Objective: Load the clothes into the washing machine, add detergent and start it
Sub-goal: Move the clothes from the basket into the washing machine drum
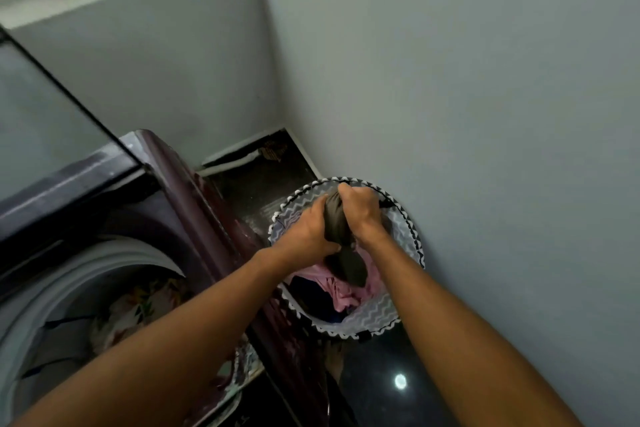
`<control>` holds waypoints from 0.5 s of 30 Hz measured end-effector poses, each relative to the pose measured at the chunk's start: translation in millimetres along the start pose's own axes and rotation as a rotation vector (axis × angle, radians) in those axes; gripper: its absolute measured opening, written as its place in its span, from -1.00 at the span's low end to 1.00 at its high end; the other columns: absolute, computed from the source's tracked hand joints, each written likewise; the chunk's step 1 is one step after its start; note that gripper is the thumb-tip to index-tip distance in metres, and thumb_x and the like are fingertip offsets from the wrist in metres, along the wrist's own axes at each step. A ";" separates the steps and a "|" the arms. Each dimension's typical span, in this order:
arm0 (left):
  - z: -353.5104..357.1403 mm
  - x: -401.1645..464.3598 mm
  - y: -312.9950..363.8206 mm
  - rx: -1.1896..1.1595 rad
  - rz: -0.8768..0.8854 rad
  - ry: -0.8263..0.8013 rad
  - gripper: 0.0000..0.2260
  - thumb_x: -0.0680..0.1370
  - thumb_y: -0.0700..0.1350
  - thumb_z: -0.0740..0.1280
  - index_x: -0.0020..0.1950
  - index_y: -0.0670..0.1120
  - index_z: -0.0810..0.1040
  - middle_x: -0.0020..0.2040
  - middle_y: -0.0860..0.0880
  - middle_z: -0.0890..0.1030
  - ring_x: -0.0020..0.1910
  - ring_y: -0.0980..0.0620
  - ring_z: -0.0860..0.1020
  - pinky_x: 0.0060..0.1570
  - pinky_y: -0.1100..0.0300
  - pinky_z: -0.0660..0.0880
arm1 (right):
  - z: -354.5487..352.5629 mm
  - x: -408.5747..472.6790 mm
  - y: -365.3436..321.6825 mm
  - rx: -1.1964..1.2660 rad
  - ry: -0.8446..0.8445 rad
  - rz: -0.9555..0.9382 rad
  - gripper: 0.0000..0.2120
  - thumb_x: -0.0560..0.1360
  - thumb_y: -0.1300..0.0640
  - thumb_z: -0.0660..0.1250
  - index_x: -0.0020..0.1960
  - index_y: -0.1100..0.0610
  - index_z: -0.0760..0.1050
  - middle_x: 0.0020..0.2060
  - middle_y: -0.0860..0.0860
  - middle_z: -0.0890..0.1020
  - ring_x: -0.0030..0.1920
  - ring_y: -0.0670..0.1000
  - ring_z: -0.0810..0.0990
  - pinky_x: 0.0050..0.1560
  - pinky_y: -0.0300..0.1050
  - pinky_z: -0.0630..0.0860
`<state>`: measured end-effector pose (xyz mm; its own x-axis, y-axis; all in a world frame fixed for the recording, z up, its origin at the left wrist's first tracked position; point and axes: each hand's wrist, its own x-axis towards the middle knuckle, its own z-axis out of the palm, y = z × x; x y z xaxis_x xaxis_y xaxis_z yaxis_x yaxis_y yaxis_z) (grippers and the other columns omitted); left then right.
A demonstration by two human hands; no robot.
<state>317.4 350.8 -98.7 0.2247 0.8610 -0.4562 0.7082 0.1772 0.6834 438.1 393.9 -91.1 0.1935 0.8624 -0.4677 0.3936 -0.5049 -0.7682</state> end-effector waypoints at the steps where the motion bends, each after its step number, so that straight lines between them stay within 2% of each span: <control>1: -7.2 -11.5 3.8 -0.065 0.010 0.035 -0.06 0.33 -0.16 0.54 0.58 -0.02 0.08 0.30 -0.01 0.45 0.25 0.02 0.48 0.17 0.16 0.48 | 1.5 -10.4 -12.8 0.045 -0.013 -0.018 -0.67 0.49 0.02 0.23 -0.34 0.21 0.50 -0.37 0.08 0.52 -0.27 0.08 0.46 -0.22 -0.06 0.36; 3: -20.4 -32.6 10.4 -0.164 0.018 0.096 -0.08 0.39 -0.16 0.53 0.58 -0.02 0.03 0.21 0.01 0.48 0.16 0.04 0.52 0.09 0.19 0.52 | 4.8 -29.9 -35.7 0.117 -0.054 -0.028 -0.67 0.52 0.06 0.24 -0.37 0.18 0.47 -0.41 0.05 0.51 -0.32 0.06 0.45 -0.30 -0.08 0.36; 5: -36.3 -55.1 14.1 -0.214 0.009 0.154 -0.14 0.44 -0.13 0.50 0.57 0.02 0.02 0.14 -0.02 0.52 0.07 0.00 0.57 0.04 0.12 0.57 | 9.9 -49.6 -56.4 0.188 -0.082 -0.036 -0.68 0.52 0.06 0.26 -0.36 0.19 0.48 -0.38 0.07 0.55 -0.31 0.07 0.49 -0.28 -0.05 0.43; 7: -54.3 -75.6 13.8 -0.226 -0.001 0.211 -0.19 0.46 -0.14 0.46 0.56 0.08 0.05 0.13 -0.06 0.56 0.04 -0.05 0.59 0.04 0.04 0.59 | 16.3 -67.7 -74.9 0.279 -0.100 -0.029 -0.68 0.50 0.07 0.27 -0.40 0.16 0.52 -0.37 0.07 0.57 -0.28 0.09 0.53 -0.23 0.01 0.49; 10: -80.8 -105.1 6.8 -0.189 0.009 0.319 -0.26 0.44 -0.15 0.43 0.52 0.14 0.15 0.11 -0.06 0.60 0.00 -0.04 0.60 0.04 -0.02 0.59 | 26.9 -90.1 -96.7 0.312 -0.162 -0.059 -0.62 0.49 0.12 0.26 -0.49 0.10 0.56 -0.42 0.03 0.57 -0.29 0.08 0.53 -0.25 -0.01 0.47; 12: -98.3 -126.6 -3.4 -0.186 0.021 0.414 -0.31 0.42 -0.16 0.44 0.49 0.13 0.27 0.12 -0.04 0.62 0.02 -0.03 0.60 0.04 0.07 0.57 | 38.5 -107.3 -107.5 0.295 -0.231 -0.098 -0.66 0.51 0.15 0.26 -0.41 0.08 0.62 -0.37 0.04 0.61 -0.28 0.09 0.57 -0.29 -0.02 0.52; 15: -122.8 -156.9 -17.6 -0.206 0.067 0.547 -0.39 0.38 -0.26 0.42 0.40 0.10 0.46 0.13 0.06 0.64 0.06 0.16 0.57 0.04 0.43 0.44 | 58.9 -127.3 -112.9 0.221 -0.365 -0.151 -0.84 0.53 0.20 0.25 -0.15 0.11 0.59 -0.22 0.14 0.64 -0.30 0.10 0.59 -0.37 -0.03 0.55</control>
<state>187.5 271.1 30.8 -0.1522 0.9847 -0.0849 0.5473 0.1555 0.8224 316.0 339.0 29.4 -0.1967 0.8782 -0.4360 0.1836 -0.4039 -0.8962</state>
